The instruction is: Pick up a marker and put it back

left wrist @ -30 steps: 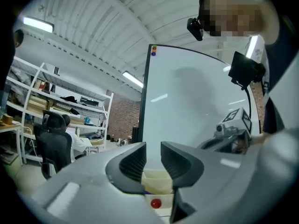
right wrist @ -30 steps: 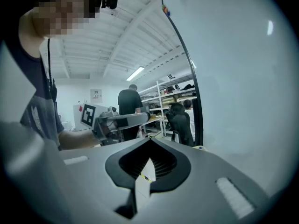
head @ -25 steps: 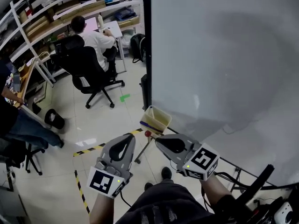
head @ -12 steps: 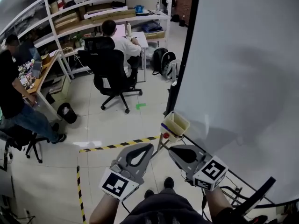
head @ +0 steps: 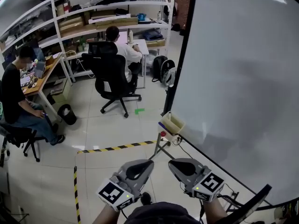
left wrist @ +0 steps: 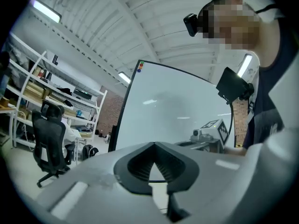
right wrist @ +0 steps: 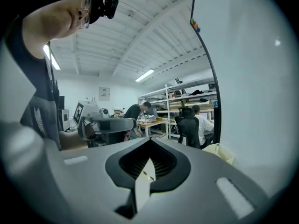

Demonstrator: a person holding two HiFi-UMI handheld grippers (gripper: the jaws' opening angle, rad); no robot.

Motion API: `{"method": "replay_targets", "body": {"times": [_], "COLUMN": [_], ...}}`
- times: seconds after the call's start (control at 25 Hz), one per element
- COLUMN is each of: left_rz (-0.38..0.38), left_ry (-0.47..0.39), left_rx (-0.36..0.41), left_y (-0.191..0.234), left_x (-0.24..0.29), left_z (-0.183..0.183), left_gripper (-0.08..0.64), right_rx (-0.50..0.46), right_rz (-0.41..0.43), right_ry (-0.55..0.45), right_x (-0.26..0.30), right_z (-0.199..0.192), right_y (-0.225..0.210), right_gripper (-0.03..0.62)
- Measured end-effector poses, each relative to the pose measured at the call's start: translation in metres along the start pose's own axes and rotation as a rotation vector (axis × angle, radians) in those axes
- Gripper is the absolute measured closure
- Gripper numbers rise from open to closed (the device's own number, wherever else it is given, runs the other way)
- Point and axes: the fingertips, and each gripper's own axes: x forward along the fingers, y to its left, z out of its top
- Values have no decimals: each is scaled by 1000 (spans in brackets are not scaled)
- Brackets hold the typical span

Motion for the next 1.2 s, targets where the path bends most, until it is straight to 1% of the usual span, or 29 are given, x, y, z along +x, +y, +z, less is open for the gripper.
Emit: {"method": "replay_targets", "body": {"times": [0.12,0.2,0.28,0.36,0.44,0.56,0.68,0.76,0.84,0.92,1.0,1.08,1.2], "left_rz": [12,16,42,73,87,96,125,146,160,169,165,156,168], "left_ry": [31,54,36,5,2,36,84,109,111,89,68,75,110], "left_rx": [-3,13,30,41,61,99,129,124,97,85,93,110,113], "left_y": [-25,-48,-73,-100,-128,-170,-204,-222,-239,-257,-274,-287,-296], "left_x": [-2,-3,-1,1,2,-3,-11,-19,-28,-34,-36,-39,-50], "left_z": [-15,-23,-21,-17,-18,-29,-44,-54,-60,-57,-51,-53,-64], "left_gripper": [554,554,554,554,554,554,554,554,554,554,554,554,554], "right_rx": [12,14,27,24,40,81,126,161,185,184,174,172,164], "right_rz": [9,26,40,42,36,31,37,48,66,95,114,121,145], "right_ry": [-13,-20,-41,-31,-38,-67,-82,-92,-99,-97,-95,-89,-77], "right_x": [-26,-48,-75,-104,-131,-165,-192,-206,-215,-219,-222,-223,-222], "right_z": [-11,-16,-21,-28,-36,-50,-64,-72,-76,-77,-74,-73,-74], "right_y": [11,23,35,43,50,63,73,83,98,114,126,134,151], "right_gripper": [592,592,592,592,592,592,592,592,592,592,592,592,592]}}
